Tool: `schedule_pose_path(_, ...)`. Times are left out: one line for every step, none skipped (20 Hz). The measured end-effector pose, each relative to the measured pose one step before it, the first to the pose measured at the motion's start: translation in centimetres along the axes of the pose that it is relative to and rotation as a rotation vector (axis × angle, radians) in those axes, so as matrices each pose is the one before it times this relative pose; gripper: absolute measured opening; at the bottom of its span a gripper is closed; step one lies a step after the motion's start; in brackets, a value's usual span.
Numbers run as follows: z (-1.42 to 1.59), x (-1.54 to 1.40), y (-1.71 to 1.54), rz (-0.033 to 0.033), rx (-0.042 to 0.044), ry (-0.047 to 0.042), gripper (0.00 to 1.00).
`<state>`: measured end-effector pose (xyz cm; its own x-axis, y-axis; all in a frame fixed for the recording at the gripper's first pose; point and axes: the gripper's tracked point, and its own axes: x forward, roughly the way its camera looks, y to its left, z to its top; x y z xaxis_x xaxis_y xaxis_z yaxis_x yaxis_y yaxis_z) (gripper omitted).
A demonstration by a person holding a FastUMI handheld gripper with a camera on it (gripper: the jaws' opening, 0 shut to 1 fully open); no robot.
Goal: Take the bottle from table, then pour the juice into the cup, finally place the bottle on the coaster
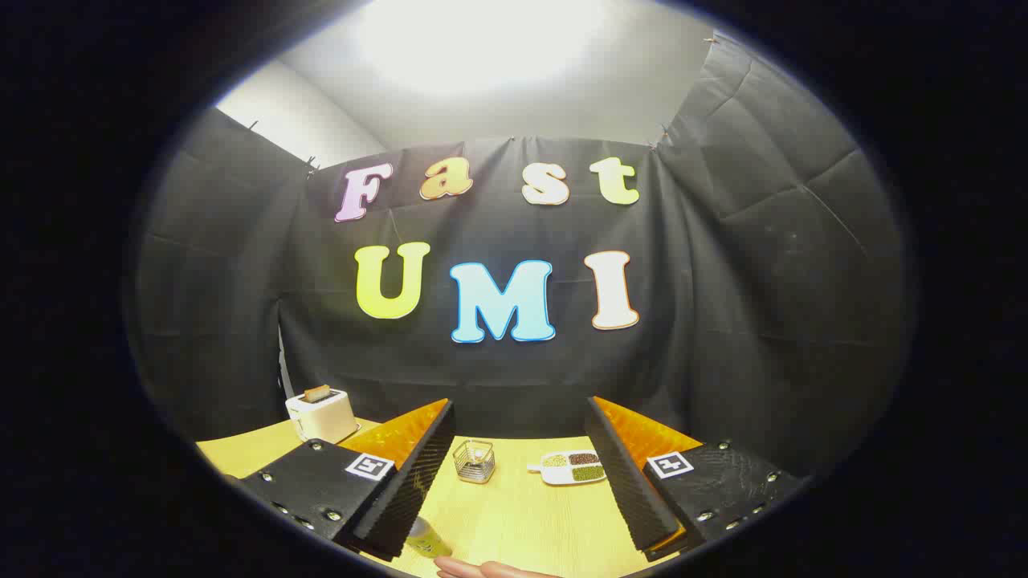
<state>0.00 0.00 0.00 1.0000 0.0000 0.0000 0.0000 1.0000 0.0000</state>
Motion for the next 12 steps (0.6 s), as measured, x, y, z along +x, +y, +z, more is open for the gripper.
schedule_pose_path(-0.103, -0.086, 0.347, 0.00531, -0.00598, 0.00254, 0.99)
schedule_pose_path(-0.285, -0.023, 0.269, 0.00533, -0.00784, 0.00284, 0.99)
schedule_pose_path(0.053, -0.009, 0.248, 0.00405, -0.00833, -0.00254, 0.99)
schedule_pose_path(0.007, -0.065, 0.168, 0.00069, -0.00834, -0.00385, 0.99)
schedule_pose_path(0.148, 0.063, 0.121, 0.00164, -0.00680, -0.00489, 0.99)
schedule_pose_path(-0.086, 0.117, 0.172, 0.00167, -0.00413, -0.00040, 0.99)
schedule_pose_path(-0.108, 0.101, 0.281, 0.00696, -0.00073, 0.00213, 0.99)
schedule_pose_path(-0.379, 0.102, 0.136, 0.00346, -0.00092, 0.00723, 0.99)
schedule_pose_path(-0.446, 0.233, 0.041, 0.00217, -0.00329, 0.01171, 0.99)
schedule_pose_path(-0.433, 0.126, 0.215, 0.00907, -0.00249, 0.00613, 0.99)
schedule_pose_path(-0.285, 0.352, 0.120, 0.00489, -0.00172, 0.00405, 0.99)
schedule_pose_path(-0.365, 0.320, -0.060, 0.00484, 0.00154, 0.00143, 0.99)
